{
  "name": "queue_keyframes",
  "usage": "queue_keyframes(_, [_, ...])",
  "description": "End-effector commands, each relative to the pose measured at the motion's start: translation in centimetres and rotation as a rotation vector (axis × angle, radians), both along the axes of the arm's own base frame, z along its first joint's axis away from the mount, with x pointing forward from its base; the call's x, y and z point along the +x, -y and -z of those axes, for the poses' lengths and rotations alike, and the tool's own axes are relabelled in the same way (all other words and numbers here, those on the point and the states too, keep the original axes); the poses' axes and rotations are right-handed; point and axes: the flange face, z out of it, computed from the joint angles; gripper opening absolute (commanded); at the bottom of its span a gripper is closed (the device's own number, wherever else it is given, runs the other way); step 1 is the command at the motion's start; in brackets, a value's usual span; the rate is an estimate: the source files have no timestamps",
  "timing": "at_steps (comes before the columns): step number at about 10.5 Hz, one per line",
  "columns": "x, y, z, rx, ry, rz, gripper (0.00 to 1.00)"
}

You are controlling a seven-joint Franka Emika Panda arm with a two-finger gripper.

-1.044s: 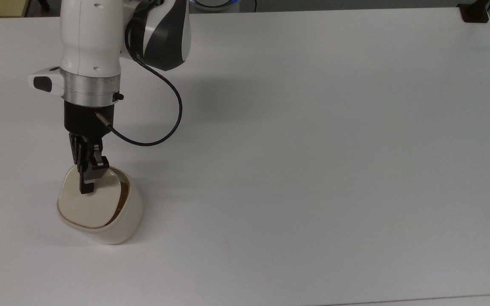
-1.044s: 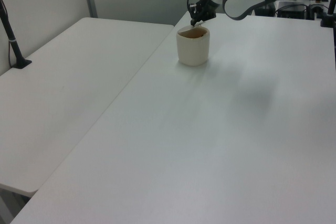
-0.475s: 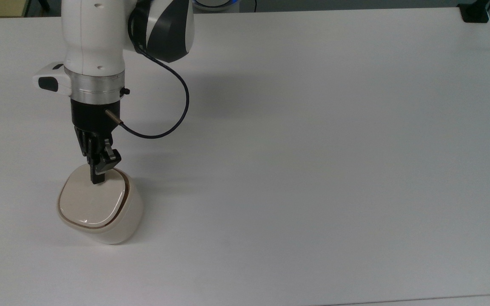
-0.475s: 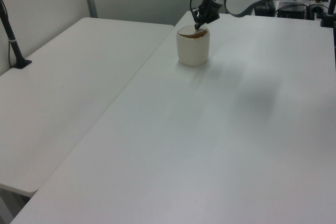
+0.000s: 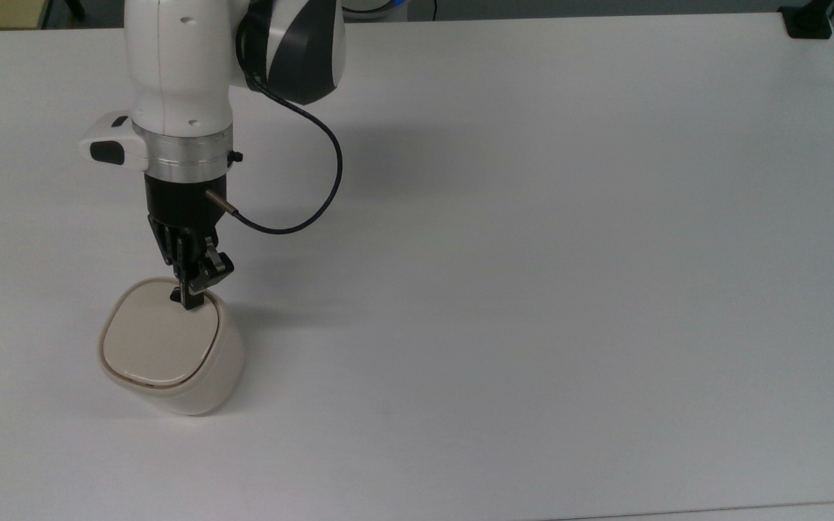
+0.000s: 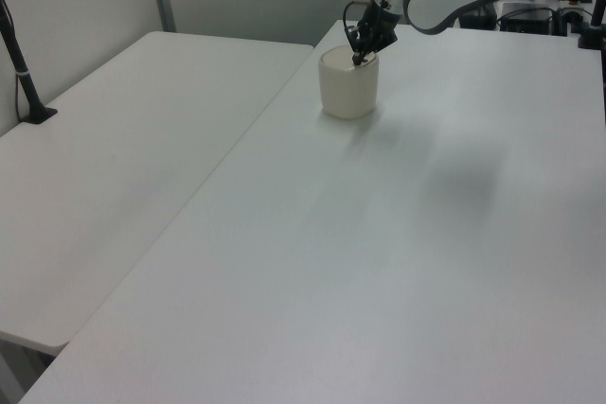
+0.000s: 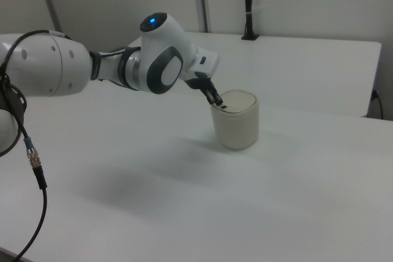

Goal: Close the trash bin
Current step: 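Push the lid down over the bin opening with the gripper, then press the gripper on the closed lid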

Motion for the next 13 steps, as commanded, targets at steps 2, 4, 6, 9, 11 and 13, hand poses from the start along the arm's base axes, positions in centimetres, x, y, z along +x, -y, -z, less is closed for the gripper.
queue_keyframes(2, [-1.0, 0.2, 1.2, -0.024, -0.049, -0.023, 0.00])
queue_keyframes(4, [-1.1, 0.2, 3.1, -0.028, -0.082, -0.034, 0.00])
queue_keyframes(6, [-1.3, 0.2, 3.9, -0.038, -0.099, -0.039, 0.00])
queue_keyframes(9, [-1.6, 0.2, 0.9, -0.026, -0.060, -0.027, 0.00])
queue_keyframes(11, [-2.8, -0.3, -3.8, -0.013, -0.057, -0.025, 0.00])
queue_keyframes(13, [-4.6, -2.4, -8.7, 0.009, -0.080, -0.048, 0.00])
